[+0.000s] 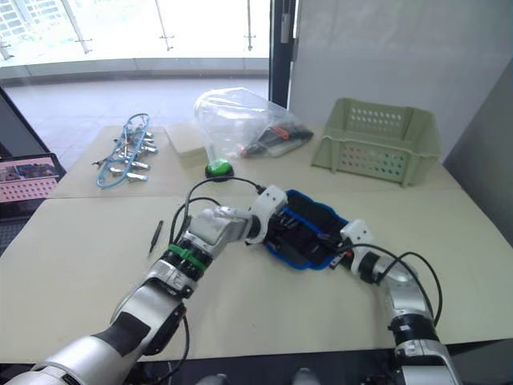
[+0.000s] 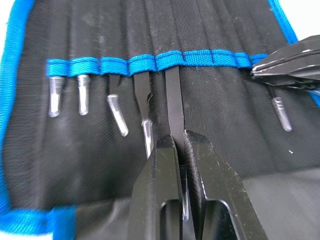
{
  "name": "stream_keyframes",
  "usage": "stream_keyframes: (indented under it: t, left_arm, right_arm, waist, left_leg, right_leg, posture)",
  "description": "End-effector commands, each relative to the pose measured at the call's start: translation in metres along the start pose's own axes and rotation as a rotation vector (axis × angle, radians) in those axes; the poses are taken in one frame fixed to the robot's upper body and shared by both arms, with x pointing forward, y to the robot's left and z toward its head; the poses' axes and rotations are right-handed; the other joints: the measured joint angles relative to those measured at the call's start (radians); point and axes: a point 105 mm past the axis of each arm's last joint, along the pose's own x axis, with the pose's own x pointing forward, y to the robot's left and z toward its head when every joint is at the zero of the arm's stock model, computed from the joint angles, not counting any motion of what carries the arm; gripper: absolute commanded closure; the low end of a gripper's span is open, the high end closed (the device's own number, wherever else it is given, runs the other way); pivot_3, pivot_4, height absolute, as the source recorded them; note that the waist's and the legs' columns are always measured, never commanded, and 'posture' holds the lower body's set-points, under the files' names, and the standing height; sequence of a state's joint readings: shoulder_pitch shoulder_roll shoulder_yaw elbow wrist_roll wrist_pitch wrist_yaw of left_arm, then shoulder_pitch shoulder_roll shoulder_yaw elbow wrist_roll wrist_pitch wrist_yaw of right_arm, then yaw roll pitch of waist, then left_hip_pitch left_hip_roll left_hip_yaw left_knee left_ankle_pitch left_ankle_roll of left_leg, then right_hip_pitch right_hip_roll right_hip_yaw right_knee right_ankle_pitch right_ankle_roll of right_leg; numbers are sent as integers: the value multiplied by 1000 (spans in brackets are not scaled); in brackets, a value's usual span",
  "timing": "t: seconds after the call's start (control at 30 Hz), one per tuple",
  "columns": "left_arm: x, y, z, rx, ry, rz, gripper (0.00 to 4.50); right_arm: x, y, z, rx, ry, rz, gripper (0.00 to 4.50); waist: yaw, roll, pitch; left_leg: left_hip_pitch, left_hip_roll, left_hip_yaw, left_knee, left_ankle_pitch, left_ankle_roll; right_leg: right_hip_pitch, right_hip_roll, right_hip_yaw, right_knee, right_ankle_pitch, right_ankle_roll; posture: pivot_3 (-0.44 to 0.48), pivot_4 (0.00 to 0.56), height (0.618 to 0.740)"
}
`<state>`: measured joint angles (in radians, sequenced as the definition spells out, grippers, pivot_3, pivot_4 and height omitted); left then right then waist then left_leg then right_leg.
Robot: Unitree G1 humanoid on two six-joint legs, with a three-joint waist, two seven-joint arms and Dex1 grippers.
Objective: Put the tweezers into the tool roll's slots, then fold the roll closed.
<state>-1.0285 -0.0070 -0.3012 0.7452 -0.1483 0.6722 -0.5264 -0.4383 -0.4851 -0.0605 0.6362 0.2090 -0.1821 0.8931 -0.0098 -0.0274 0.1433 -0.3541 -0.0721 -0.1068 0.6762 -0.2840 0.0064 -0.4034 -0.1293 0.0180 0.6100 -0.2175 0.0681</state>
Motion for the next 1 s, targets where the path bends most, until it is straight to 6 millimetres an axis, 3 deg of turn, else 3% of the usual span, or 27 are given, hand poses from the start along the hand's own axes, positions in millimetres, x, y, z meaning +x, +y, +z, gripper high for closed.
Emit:
stream_keyframes:
  t: [0.03,0.3,0.53,0.67,0.9,1.0]
  left_arm:
    - [10,3,12,93,-60,35,4493]
    - [21,-8,21,109,-144,-10,4493]
    - [19,3,19,10,-152,18,4493]
    - [14,6,17,9,-155,-8,3222]
    - [-12,23,18,-31,-214,-19,822]
    - [-45,36,32,-92,-329,-7,31]
  right_arm:
    - [-5,6,-23,38,83,-1,4500]
    - [-6,5,-23,35,83,-9,4500]
    - [-6,5,-23,36,85,-8,4500]
    - [-4,5,-23,37,86,-6,4500]
    - [-3,3,-25,41,92,-5,4500]
    - [-2,1,-25,42,94,-4,4500]
  waist:
    - [1,0,0]
    - [5,0,0]
    - [2,0,0]
    - [-1,0,0]
    - [-7,0,0]
    - [-10,0,0]
  left_leg:
    - [0,0,0,0,0,0]
    - [0,-1,0,1,-1,2]
    - [0,0,0,1,-1,2]
    - [0,0,0,1,-1,2]
    - [0,0,0,1,-1,1]
    - [0,0,0,1,-1,2]
  right_leg:
    - [0,0,0,0,0,0]
    - [1,0,0,0,0,1]
    - [1,0,0,1,0,1]
    - [0,0,0,1,0,1]
    - [0,0,0,1,0,1]
    - [-1,0,0,2,0,1]
  posture:
    - [0,150,740]
    - [0,150,740]
    - [0,150,740]
    - [0,150,740]
    - [0,150,740]
    - [0,150,740]
